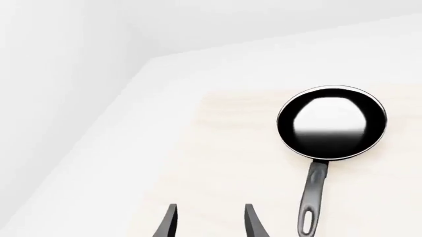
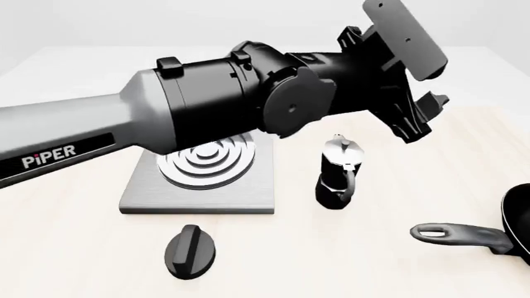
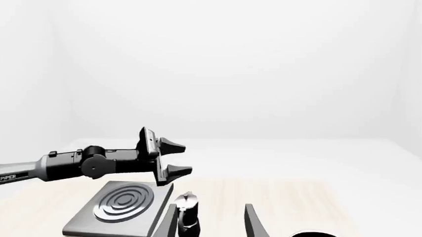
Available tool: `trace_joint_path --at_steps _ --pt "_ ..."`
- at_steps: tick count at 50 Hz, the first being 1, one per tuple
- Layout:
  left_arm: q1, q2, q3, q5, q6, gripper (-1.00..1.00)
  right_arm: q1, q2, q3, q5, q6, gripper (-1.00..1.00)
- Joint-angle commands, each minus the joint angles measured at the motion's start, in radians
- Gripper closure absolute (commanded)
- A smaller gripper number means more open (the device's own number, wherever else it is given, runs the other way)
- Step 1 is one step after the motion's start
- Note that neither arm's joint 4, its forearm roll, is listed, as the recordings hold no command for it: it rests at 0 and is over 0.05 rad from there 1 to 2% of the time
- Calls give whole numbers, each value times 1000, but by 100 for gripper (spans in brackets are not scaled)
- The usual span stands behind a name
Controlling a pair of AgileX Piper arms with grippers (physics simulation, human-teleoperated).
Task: Put the frying pan on the stove.
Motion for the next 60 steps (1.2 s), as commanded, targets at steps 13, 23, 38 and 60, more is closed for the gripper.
trace_joint_path --at_steps 13,23,38,60 --pt "-33 200 -221 121 34 -100 -12 0 24 0 26 -100" --pt "-32 289 -333 204 63 -100 -12 0 26 0 33 -100" --pt "-49 342 -355 220 72 -100 -12 0 26 0 37 -100" --pt "-98 376 -315 201 45 -100 -12 0 28 0 41 -100"
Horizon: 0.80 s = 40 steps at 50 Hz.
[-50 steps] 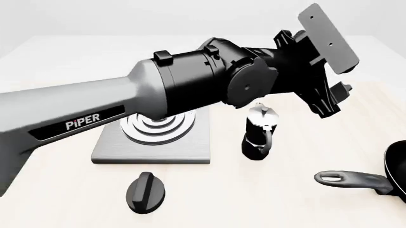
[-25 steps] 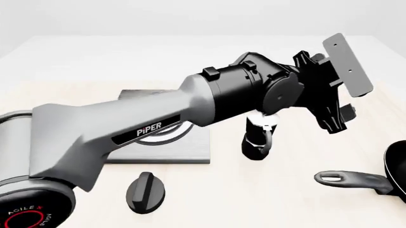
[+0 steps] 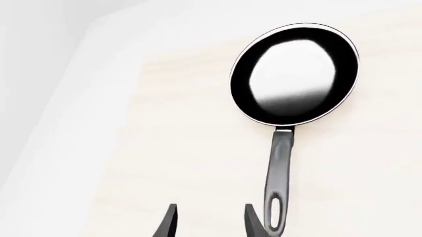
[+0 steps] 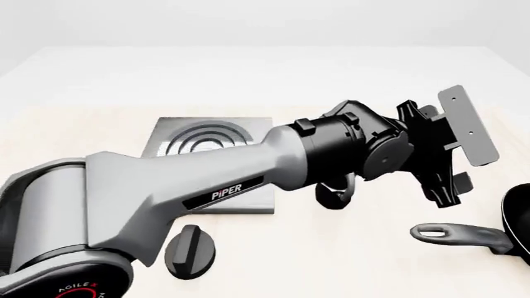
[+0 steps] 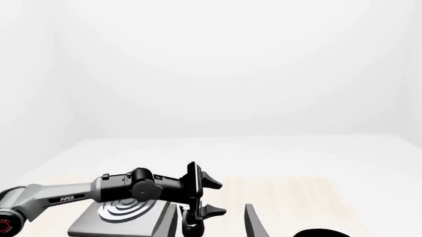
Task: Put the frying pan on the stove.
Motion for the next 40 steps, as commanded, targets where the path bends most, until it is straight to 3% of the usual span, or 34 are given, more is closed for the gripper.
trace_joint_path --at_steps 1,40 --pt "-19 9 15 -22 -33 -100 -12 0 20 0 14 -100" --pt "-74 52 107 -128 -107 -100 -8 0 21 0 15 -100"
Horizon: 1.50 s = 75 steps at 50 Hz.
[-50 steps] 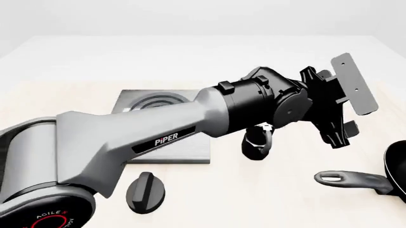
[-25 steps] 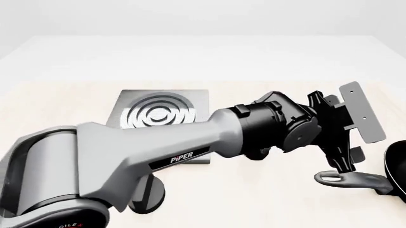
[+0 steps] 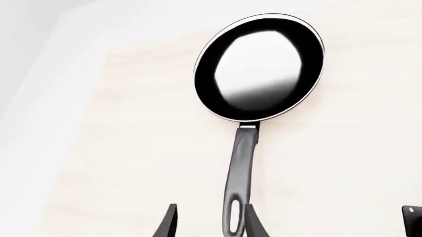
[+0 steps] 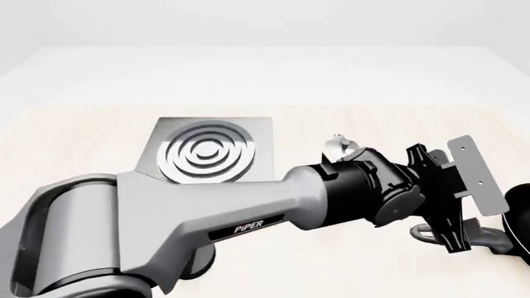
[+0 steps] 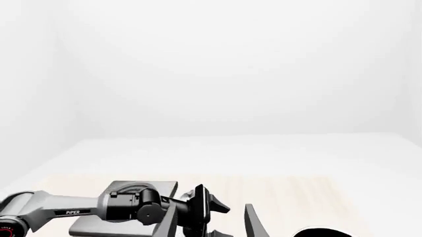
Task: Put the frying pan on the stove.
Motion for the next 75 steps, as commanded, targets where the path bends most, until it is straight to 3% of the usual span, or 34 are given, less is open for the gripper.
trace_joint_path --at_steps 1,20,75 --pt "-9 10 15 -36 -38 -100 -11 0 18 0 12 -100" --pt "-24 33 46 -71 -63 -100 -12 0 20 0 17 -100" --pt "-1 166 -3 -116 -107 -100 -12 0 29 0 37 -100"
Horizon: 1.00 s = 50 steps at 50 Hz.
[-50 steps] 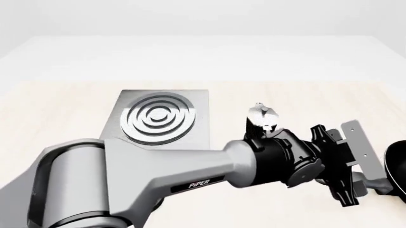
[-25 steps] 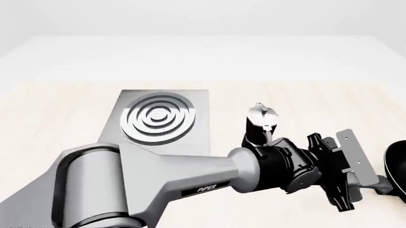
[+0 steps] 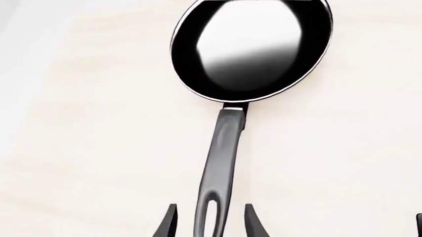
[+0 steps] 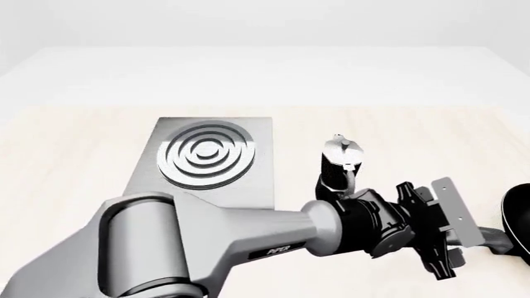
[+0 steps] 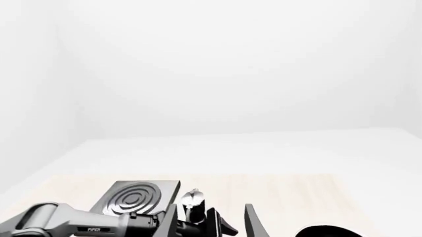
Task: Put the frying pan on the stove.
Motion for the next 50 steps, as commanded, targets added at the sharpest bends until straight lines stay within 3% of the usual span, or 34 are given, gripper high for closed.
trace_joint_path --at_steps 1,50 --pt "7 19 -17 -17 -29 -100 -12 0 21 0 15 -100" --pt "18 139 -159 34 -30 -100 -13 0 25 0 34 -100"
